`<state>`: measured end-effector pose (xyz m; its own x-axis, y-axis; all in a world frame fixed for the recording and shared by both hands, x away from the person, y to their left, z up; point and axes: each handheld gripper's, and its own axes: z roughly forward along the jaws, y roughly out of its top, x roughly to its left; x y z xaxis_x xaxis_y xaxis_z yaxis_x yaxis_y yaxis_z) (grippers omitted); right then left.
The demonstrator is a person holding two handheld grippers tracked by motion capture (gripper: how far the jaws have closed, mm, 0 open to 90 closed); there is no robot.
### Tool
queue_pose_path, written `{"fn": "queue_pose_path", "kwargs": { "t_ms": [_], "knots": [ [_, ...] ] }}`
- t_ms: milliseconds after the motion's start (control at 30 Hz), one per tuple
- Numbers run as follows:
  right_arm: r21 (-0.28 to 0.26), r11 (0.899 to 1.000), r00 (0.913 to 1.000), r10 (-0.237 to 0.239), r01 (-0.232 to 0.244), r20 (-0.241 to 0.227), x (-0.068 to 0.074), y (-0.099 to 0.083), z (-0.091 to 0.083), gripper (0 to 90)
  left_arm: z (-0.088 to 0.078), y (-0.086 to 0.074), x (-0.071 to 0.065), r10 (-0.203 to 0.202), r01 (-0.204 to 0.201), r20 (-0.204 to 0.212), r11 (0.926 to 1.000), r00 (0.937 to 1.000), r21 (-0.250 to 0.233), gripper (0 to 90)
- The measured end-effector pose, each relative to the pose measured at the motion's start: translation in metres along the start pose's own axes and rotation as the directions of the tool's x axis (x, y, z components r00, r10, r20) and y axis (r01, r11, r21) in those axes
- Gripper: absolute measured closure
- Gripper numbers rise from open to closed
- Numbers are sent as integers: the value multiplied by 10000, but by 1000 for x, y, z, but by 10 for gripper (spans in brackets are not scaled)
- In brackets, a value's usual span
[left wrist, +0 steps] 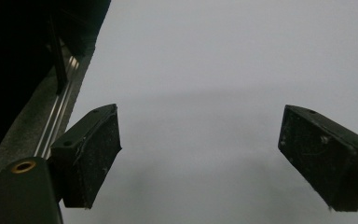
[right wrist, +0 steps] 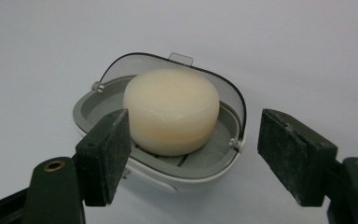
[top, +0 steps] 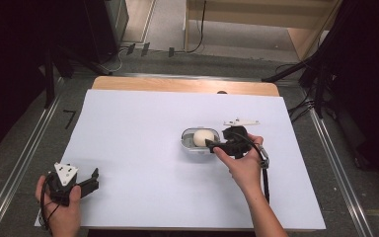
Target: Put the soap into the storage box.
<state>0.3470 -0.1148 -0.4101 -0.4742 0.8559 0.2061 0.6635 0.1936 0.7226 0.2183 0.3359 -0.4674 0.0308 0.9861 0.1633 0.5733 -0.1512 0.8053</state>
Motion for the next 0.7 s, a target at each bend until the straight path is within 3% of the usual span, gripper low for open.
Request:
{"fn": "queue_pose_path", "kwargs": {
  "t_ms": [267, 700],
  "knots": [
    [-75, 10000, 10000, 22, -22, 65, -7, -6, -8, 257, 0, 0, 0, 7, -7, 0, 10000, 10000, 0, 137],
    [-257, 9987, 9986, 454, -447, 276, -33, -30, -16, 227, 0, 0, 0, 16, -16, -21, 10000, 10000, 6, 137]
  ]
}}
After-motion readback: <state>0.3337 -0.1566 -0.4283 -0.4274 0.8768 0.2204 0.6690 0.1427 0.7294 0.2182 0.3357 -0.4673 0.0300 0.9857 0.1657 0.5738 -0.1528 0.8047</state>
